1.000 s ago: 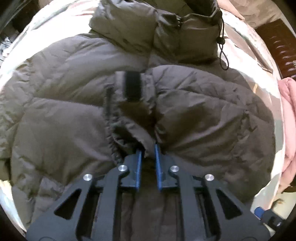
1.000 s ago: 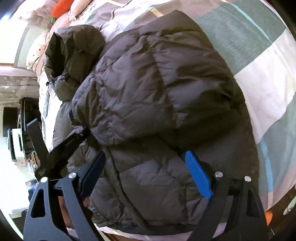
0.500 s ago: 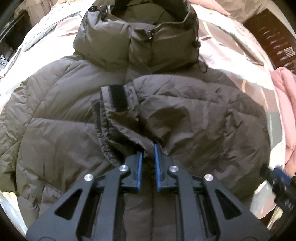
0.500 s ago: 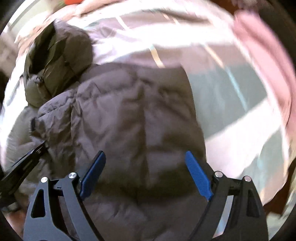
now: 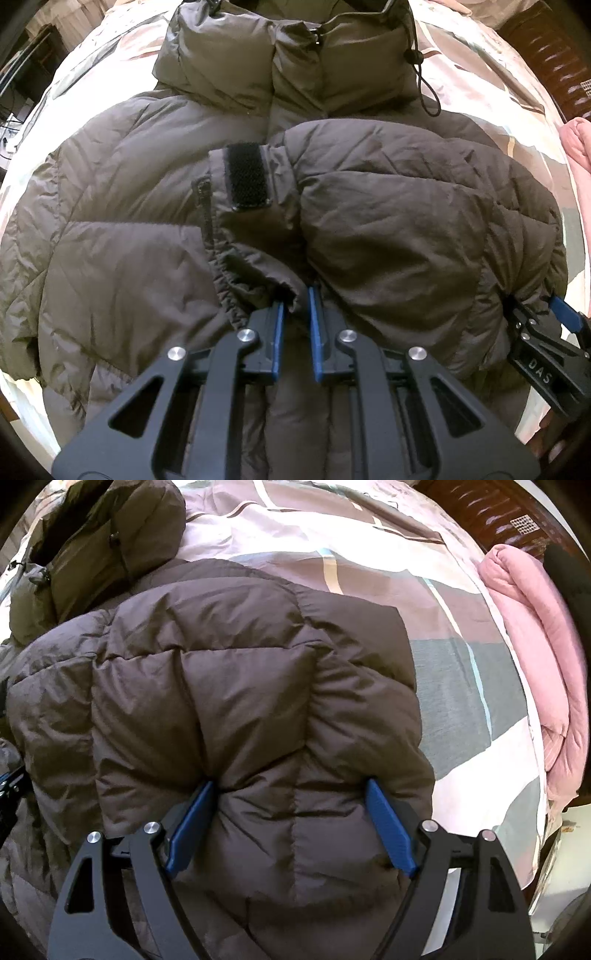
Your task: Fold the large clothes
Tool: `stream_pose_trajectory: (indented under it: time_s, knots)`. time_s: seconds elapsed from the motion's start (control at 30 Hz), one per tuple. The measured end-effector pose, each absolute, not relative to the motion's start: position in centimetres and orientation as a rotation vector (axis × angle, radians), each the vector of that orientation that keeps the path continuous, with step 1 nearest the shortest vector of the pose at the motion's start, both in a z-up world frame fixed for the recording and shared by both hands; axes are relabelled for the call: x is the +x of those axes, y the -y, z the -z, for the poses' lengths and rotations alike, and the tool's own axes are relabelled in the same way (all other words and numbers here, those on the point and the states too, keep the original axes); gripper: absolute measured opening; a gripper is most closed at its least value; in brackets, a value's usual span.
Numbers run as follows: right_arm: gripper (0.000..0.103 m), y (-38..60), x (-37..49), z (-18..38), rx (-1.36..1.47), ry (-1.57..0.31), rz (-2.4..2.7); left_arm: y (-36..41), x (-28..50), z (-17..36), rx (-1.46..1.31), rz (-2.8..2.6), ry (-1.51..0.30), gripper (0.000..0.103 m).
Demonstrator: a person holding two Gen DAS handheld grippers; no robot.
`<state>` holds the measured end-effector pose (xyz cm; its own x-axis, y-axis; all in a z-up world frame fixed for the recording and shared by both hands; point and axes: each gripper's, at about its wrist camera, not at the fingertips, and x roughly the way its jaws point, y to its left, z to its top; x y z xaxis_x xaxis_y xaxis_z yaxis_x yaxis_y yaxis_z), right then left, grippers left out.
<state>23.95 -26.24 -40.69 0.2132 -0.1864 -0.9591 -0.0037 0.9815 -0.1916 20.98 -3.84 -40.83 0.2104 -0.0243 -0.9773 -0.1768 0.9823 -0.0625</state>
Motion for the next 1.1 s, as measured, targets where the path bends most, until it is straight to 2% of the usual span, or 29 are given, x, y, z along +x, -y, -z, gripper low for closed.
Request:
stream_pose_trajectory:
  time_s: [0.43,0.67,1.1]
  knots:
    - [0.083,26.5,22.2,41.4,-0.144,-1.423,0.08,4.2,21.2,41.0,-0.154,-0.12,-1.362,0.016]
    - [0.083,25.0,23.2,37.5,-0.119,-1.302,0.048,4.2,21.2,41.1,-0.157,-0.117,-1.358,0.018]
    - [0.084,23.8,26.2,40.8,-0.159,-1.37,0.029,4.0,21.2,41.4,-0.163,-0.112,-1.361,0.018]
